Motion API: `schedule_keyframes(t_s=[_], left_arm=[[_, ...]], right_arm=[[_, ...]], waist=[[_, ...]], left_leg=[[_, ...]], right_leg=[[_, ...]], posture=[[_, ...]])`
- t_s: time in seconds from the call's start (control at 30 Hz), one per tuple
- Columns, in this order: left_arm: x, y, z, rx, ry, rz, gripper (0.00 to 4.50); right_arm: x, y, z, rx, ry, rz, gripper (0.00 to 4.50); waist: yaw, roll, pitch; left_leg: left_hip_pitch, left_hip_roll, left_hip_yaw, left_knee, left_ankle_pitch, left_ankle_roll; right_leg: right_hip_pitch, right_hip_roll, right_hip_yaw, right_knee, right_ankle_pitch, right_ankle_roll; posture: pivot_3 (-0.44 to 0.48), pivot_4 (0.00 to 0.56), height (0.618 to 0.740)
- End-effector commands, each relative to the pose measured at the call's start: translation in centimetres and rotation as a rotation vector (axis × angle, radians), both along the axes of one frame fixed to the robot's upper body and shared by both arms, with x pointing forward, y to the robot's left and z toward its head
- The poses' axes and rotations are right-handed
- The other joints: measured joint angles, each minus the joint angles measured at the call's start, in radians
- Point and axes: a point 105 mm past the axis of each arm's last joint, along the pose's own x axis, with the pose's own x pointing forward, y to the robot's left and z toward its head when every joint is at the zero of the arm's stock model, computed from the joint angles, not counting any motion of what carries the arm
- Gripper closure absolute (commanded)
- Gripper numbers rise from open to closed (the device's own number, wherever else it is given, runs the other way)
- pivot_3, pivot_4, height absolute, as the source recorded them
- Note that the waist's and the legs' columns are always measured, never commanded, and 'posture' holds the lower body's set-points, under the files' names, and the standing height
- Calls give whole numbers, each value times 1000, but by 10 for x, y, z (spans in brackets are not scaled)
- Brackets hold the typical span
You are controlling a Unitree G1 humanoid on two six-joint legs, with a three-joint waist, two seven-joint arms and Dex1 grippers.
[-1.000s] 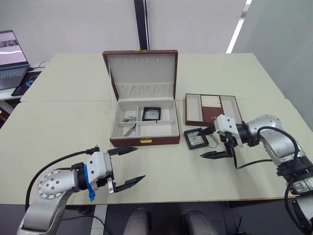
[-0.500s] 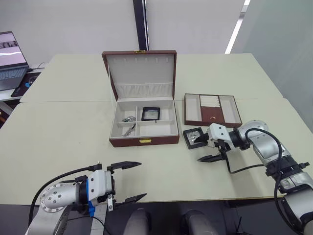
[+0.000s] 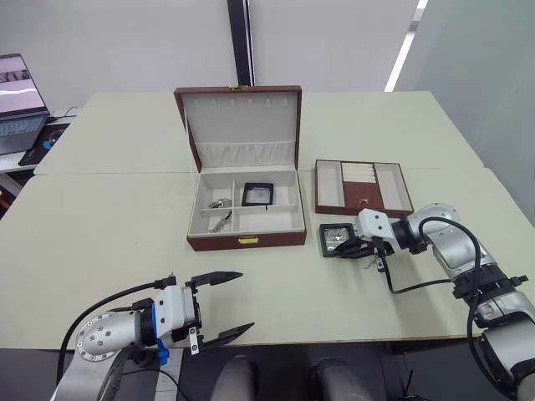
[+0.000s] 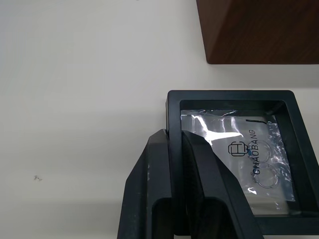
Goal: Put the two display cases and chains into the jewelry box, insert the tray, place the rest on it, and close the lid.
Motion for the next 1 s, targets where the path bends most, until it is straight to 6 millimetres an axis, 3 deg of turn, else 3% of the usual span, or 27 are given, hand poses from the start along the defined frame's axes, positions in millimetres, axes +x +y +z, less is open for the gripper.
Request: schedule_keyframes(t_s=[0.03, 0.23, 0.5, 0.77, 1.0], left_arm=[[1, -4, 5, -25, -14, 0, 0], [13, -1, 12, -74, -11, 90, 0], [28, 15, 20, -154, -19, 327, 0], [23, 32, 25, -240, -33, 573, 0], [12, 42, 28, -269, -39, 697, 0]], right_arm=[[5, 1, 15, 32, -32, -6, 4486], [2, 8, 45, 97, 40, 6, 4486], [-2, 41, 101, 159, 61, 98, 4486], [18, 87, 111, 121, 117, 92, 4486], [34, 127, 100, 89, 190, 53, 4486]], waist=[[0, 0, 0], [0, 0, 0], [-3, 1, 1], [-3, 1, 1], [-3, 1, 1]], left_leg=[[0, 0, 0, 0, 0, 0], [0, 0, 0, 0, 0, 0], [-1, 0, -1, -1, 0, 0], [-1, 1, 0, 0, 0, 0], [-2, 1, 0, -1, 0, 0]], right_leg=[[0, 0, 0, 0, 0, 0], [0, 0, 0, 0, 0, 0], [-1, 0, -1, 0, 0, 0], [-3, 0, 0, 1, 0, 0], [-4, 0, 0, 1, 0, 0]], posture=[[0, 150, 740], [0, 150, 740], [0, 150, 740], [0, 150, 740], [0, 150, 740]])
